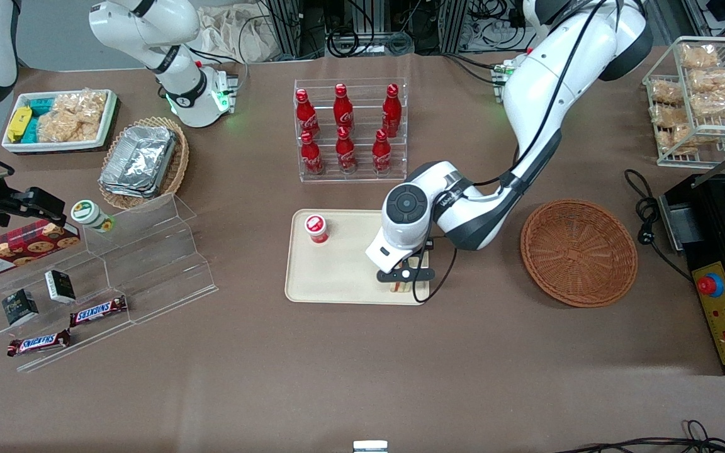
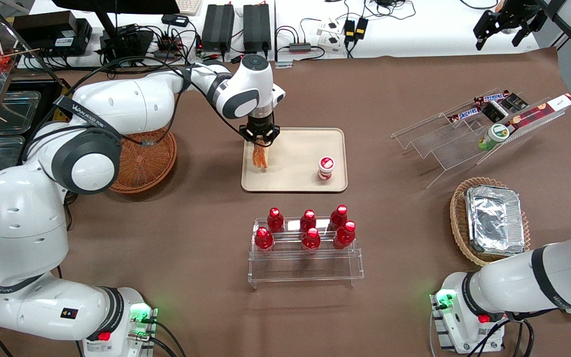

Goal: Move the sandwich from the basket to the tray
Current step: 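Carry the sandwich with the left gripper over the cream tray, then lower the sandwich onto the tray, open the left gripper, withdraw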

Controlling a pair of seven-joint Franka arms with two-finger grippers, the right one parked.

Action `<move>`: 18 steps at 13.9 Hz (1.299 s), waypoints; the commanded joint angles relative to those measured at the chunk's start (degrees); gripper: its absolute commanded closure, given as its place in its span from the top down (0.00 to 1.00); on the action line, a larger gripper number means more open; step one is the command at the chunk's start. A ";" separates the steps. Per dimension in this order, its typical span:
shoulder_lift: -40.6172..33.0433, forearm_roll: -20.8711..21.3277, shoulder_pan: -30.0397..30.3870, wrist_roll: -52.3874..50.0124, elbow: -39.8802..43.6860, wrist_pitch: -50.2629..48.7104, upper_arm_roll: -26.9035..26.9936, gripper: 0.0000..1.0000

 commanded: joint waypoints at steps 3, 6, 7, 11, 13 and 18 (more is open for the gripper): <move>0.62 3.46 -1.65 -1.43 1.80 -1.13 0.35 1.00; -2.26 2.67 0.27 -0.73 3.12 -2.09 0.35 1.00; -4.19 2.06 2.54 -0.46 3.30 -4.53 0.17 1.00; -11.40 -4.96 10.55 6.19 5.14 -13.42 -2.82 1.00; -15.62 -9.00 14.24 12.95 4.45 -16.58 -2.82 1.00; -27.65 -18.14 21.29 35.71 -2.21 -21.52 2.34 1.00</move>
